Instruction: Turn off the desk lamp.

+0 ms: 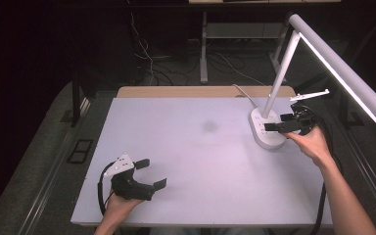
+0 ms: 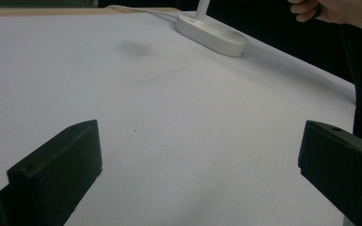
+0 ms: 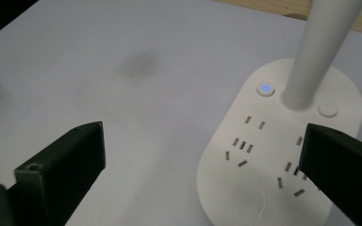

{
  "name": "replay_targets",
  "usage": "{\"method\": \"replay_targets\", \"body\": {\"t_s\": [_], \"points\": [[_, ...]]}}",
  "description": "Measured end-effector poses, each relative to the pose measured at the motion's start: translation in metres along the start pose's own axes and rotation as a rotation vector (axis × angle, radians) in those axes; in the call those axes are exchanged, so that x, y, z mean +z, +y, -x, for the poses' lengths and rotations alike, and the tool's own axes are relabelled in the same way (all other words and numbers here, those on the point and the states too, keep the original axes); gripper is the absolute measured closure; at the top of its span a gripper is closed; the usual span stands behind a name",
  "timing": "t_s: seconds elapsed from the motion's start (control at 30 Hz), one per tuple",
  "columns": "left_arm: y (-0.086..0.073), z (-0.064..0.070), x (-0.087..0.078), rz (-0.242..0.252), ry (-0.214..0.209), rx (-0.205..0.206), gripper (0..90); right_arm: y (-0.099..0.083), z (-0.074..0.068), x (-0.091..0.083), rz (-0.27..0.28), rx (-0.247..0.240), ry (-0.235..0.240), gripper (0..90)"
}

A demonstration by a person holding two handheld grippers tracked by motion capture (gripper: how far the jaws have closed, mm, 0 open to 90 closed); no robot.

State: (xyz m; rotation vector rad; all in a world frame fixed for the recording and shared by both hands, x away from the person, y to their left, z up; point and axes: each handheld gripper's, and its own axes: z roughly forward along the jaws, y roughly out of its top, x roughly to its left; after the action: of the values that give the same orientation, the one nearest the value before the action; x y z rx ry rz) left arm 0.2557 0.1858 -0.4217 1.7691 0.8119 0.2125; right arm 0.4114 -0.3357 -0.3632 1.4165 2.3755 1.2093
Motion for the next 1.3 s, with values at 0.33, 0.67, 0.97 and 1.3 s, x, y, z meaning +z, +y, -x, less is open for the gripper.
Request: {"method": "replay_targets", "body": {"t_s": [0.33, 0.67, 0.97, 1.3], "points": [[0.000, 0.000, -0.001, 0.001, 0.004, 0.000, 0.0, 0.001, 0.023, 0.007, 0.014, 0.021, -0.008, 27.7], [0.000, 0.000, 0.000, 0.000, 0.005, 0.000, 0.0, -0.001, 0.037, 0.016, 0.027, 0.062, -0.045, 50.8], [0.000, -0.001, -0.002, 0.007, 0.011, -0.002, 0.0, 0.001, 0.051, 0.020, 0.054, 0.092, -0.097, 79.2], [0.000, -0.002, -0.003, 0.010, 0.013, -0.007, 0.0, 0.006, 0.067, 0.029, 0.081, 0.135, -0.125, 90.0]]}}
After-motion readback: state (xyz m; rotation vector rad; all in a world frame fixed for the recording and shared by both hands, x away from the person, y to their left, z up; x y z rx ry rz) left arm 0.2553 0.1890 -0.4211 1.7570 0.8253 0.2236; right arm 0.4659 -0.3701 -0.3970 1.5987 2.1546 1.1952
